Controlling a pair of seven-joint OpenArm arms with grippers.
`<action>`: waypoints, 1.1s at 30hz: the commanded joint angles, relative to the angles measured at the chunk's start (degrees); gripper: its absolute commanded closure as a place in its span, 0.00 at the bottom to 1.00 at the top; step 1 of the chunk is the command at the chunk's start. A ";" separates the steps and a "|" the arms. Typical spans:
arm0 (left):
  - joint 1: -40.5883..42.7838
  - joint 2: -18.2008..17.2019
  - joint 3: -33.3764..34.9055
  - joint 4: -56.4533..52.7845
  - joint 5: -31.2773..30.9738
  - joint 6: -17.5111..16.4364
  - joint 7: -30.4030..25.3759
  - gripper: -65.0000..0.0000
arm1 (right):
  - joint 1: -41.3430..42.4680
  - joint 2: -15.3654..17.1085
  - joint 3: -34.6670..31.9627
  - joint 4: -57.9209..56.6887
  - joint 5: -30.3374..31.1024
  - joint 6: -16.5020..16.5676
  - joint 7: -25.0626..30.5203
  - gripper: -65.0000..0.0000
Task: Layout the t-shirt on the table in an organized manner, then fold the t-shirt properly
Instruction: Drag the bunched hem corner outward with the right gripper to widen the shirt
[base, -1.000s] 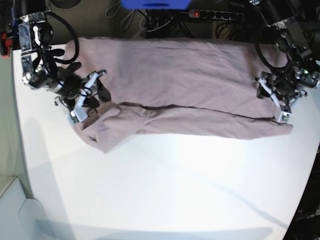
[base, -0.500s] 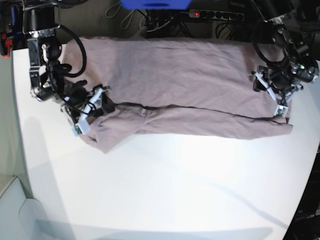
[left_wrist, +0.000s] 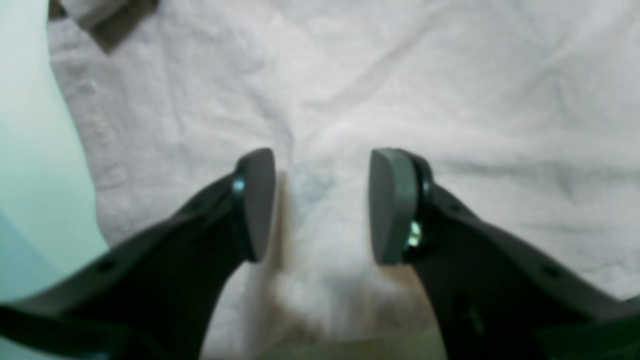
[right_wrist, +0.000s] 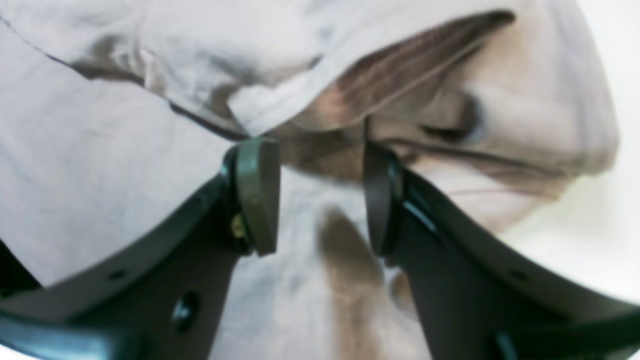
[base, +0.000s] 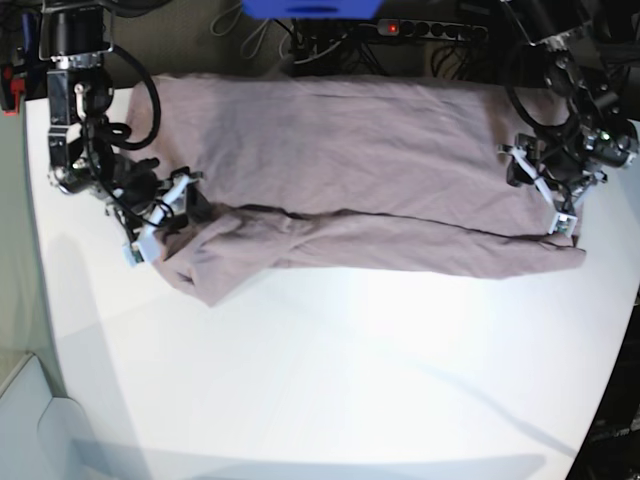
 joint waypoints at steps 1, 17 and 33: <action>-0.61 -0.13 -0.12 0.91 -0.45 0.26 -0.79 0.54 | 1.01 0.46 0.30 0.87 1.30 0.06 1.19 0.58; -0.44 0.66 -0.03 0.91 -0.37 0.26 -0.62 0.54 | 6.11 -1.56 -0.14 -3.26 1.30 0.06 1.19 0.69; -0.53 0.66 -0.03 -4.98 -0.37 0.26 -1.14 0.54 | 22.90 -3.05 -3.30 -7.75 1.30 0.06 1.19 1.00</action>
